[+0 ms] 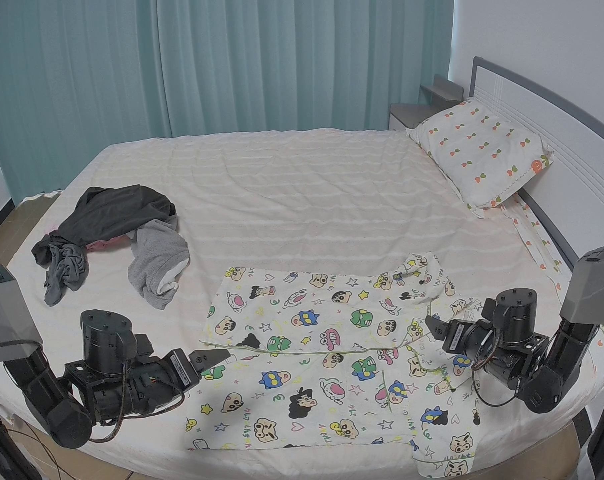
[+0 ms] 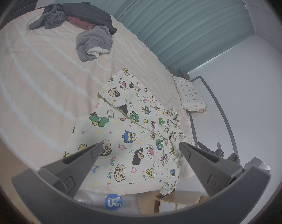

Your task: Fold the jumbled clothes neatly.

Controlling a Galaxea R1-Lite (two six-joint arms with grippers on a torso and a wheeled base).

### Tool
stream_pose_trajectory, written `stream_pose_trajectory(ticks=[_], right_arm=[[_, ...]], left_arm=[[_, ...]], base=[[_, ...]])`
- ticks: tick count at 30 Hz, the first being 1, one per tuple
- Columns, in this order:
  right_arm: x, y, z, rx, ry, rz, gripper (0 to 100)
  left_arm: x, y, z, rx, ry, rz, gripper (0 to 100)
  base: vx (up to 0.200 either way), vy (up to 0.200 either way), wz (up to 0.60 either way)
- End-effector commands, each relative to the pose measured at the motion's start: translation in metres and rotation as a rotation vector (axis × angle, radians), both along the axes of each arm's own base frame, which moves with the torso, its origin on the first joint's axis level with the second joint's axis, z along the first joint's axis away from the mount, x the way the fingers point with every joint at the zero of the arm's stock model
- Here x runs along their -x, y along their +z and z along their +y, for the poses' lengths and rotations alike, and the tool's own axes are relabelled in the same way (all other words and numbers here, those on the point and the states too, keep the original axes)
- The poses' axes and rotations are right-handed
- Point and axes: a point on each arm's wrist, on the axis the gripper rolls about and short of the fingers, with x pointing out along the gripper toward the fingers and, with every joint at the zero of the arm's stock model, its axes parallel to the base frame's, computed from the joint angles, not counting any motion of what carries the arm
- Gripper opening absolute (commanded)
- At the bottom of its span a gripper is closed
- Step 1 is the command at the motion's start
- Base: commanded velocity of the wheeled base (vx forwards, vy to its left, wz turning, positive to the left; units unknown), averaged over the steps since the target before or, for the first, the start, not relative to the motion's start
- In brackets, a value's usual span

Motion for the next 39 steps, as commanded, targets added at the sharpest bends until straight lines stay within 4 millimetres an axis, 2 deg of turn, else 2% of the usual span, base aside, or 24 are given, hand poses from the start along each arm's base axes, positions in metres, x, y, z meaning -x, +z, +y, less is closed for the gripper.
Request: stream_pose_trajectory(ticks=[1, 13, 22, 26, 30, 32, 33, 35, 36, 38, 39], right_arm=[[0.0, -0.001, 0.0, 0.001, -0.001, 0.002, 100], [0.0, -0.001, 0.0, -0.001, 0.0, 0.0, 100], [-0.001, 0.001, 0.001, -0.011, -0.002, -0.006, 100], [-0.003, 0.001, 0.001, -0.015, -0.004, -0.011, 100], [-0.011, 0.008, 0.004, -0.051, -0.013, -0.05, 100], [-0.027, 0.016, 0.01, -0.185, -0.033, -0.085, 100], [-0.03, 0.016, 0.011, -0.197, -0.03, -0.088, 100], [-0.052, 0.02, 0.01, -0.236, -0.01, -0.106, 100], [-0.052, 0.02, 0.01, -0.236, -0.01, -0.106, 100], [-0.077, 0.026, 0.017, -0.257, 0.008, -0.091, 100], [-0.077, 0.026, 0.017, -0.257, 0.008, -0.091, 100]], left_arm=[[0.0, -0.002, 0.0, -0.004, 0.001, 0.009, 100], [-0.001, -0.002, 0.0, 0.009, 0.008, 0.013, 100], [-0.001, -0.002, 0.0, 0.008, 0.011, 0.013, 100], [-0.002, -0.004, 0.001, 0.001, 0.02, 0.02, 100], [-0.006, -0.007, 0.003, -0.002, 0.036, 0.029, 100], [-0.006, -0.007, 0.003, -0.001, 0.035, 0.029, 100], [-0.006, -0.007, 0.004, -0.001, 0.036, 0.029, 100], [-0.006, -0.007, 0.003, 0.002, 0.034, 0.031, 100], [-0.006, -0.007, 0.003, 0.002, 0.034, 0.031, 100], [-0.006, -0.007, 0.004, 0.001, 0.036, 0.032, 100], [-0.006, -0.007, 0.004, 0.001, 0.036, 0.032, 100]], base=[[0.0, -0.2, 0.0], [0.0, 0.0, 0.0], [0.2, 0.0, 0.0], [0.0, 0.0, 0.0], [0.0, 0.0, 0.0], [0.0, 0.0, 0.0], [0.0, 0.0, 0.0], [0.0, 0.0, 0.0], [0.0, 0.0, 0.0], [0.0, 0.0, 0.0], [0.0, 0.0, 0.0]])
